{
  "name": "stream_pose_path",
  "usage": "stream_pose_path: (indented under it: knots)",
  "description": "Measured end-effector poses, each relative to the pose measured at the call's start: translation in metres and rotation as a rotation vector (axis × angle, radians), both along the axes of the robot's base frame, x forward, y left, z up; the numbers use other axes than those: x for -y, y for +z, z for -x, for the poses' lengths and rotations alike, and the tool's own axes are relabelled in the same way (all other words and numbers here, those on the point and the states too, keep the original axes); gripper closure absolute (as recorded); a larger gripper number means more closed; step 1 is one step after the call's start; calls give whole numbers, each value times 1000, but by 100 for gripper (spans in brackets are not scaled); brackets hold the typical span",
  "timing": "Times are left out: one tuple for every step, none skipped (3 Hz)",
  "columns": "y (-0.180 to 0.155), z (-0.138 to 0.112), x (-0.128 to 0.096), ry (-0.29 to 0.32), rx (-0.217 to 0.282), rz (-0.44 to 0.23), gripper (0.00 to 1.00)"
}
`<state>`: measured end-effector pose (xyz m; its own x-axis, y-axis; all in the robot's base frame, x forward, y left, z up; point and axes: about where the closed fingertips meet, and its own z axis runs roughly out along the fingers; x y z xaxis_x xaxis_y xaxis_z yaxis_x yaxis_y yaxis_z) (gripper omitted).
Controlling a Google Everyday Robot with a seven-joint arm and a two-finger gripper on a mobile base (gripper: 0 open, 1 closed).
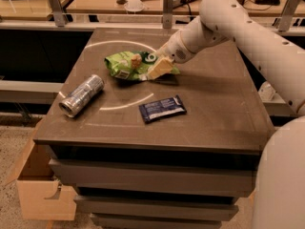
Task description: Pick green rice chip bag
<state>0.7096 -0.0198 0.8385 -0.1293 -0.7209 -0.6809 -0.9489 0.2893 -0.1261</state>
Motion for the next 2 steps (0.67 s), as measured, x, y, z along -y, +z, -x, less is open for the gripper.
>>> stream_pose_path:
  knots:
    - [1, 0, 0, 1, 2, -1, 100]
    - [1, 0, 0, 1, 2, -1, 100]
